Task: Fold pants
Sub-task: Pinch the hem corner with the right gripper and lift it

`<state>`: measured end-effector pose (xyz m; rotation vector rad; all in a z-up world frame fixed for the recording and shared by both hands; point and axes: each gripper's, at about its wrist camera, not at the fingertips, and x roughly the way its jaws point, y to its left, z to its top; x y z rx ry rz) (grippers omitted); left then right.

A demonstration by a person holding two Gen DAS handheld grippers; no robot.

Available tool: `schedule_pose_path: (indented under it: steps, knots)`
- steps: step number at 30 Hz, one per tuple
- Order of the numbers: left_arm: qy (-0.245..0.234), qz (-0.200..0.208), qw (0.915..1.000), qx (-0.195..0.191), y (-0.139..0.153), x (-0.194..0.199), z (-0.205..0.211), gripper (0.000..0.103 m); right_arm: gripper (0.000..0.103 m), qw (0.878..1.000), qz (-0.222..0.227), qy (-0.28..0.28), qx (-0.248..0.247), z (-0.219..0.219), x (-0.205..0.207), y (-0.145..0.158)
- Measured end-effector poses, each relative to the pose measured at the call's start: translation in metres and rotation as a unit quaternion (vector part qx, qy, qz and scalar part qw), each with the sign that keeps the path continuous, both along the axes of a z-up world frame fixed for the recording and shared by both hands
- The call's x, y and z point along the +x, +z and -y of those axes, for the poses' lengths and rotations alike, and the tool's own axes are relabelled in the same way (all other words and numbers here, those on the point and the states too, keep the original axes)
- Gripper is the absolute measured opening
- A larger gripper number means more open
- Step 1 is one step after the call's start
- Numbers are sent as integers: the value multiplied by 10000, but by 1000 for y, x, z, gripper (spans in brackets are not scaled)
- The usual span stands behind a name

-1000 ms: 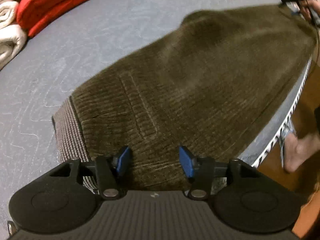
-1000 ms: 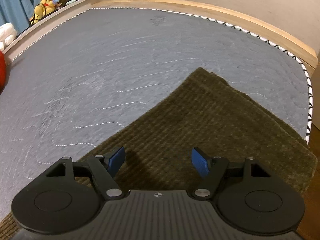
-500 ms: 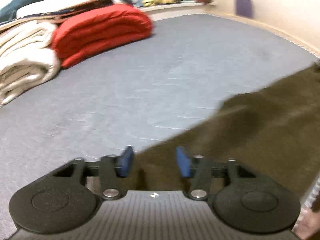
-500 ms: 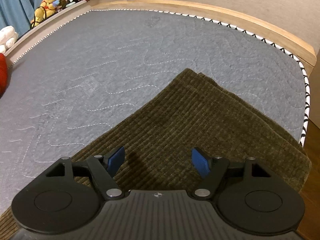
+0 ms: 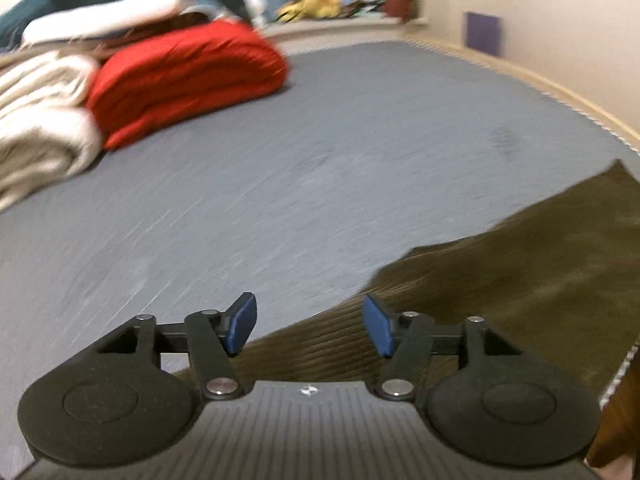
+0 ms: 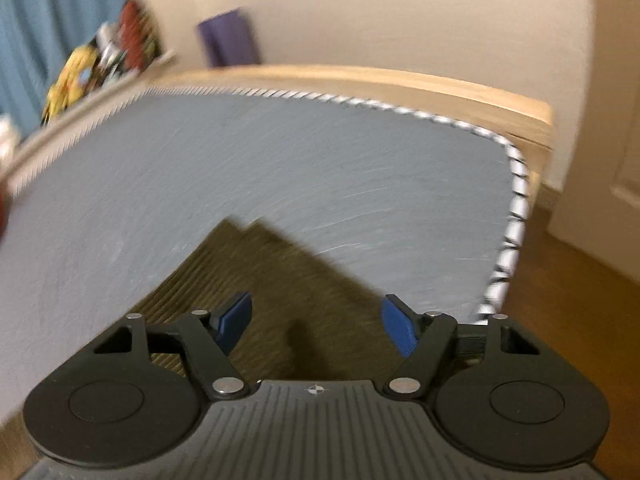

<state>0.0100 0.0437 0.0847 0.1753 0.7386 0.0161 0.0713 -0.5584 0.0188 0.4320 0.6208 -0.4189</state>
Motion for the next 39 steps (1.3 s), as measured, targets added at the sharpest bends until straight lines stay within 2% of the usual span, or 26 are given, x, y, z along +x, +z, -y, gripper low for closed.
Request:
schedule_pose_path:
  steps: [5, 8, 13, 15, 22, 24, 26, 31, 34, 35, 36, 38, 39]
  knots:
    - [-378, 33, 9991, 183, -7, 13, 41, 66, 72, 9950, 332, -755, 565, 59, -36, -9]
    - [-364, -5, 9992, 189, -11, 22, 43, 66, 71, 9892, 238, -979, 1061, 80, -51, -21]
    - [-342, -61, 9993, 147, -17, 22, 47, 66, 71, 9675, -122, -907, 2357, 95, -67, -53]
    - [-377, -67, 9991, 170, -18, 22, 48, 66, 71, 9621, -165, -884, 2573, 94, -68, -60]
    - [-396, -108, 9989, 239, -22, 23, 50, 66, 74, 9401, 245, -837, 3295, 96, -75, -61]
    - [-375, -122, 9989, 243, -22, 23, 49, 66, 74, 9397, 339, -666, 3338, 93, -73, -56]
    - [-359, -139, 9990, 237, -23, 24, 48, 66, 74, 9452, 270, -480, 3219, 88, -69, -54]
    - [-390, -130, 9989, 244, -22, 22, 49, 66, 74, 9689, -442, -320, 2415, 74, -56, -57]
    - [-419, -97, 9988, 229, -20, 20, 49, 66, 72, 9746, -446, -253, 2179, 70, -53, -54]
    - [-418, -85, 9988, 220, -19, 20, 48, 66, 58, 9759, -375, -207, 2141, 68, -54, -52]
    - [-415, -71, 9989, 208, -18, 19, 48, 66, 49, 9764, -302, -103, 2138, 66, -54, -49]
    - [-399, -58, 9990, 197, -17, 18, 46, 67, 31, 9834, -270, -66, 1791, 57, -56, -40]
    - [-387, -52, 9990, 193, -17, 18, 45, 67, 28, 9866, -198, -3, 1617, 51, -57, -32]
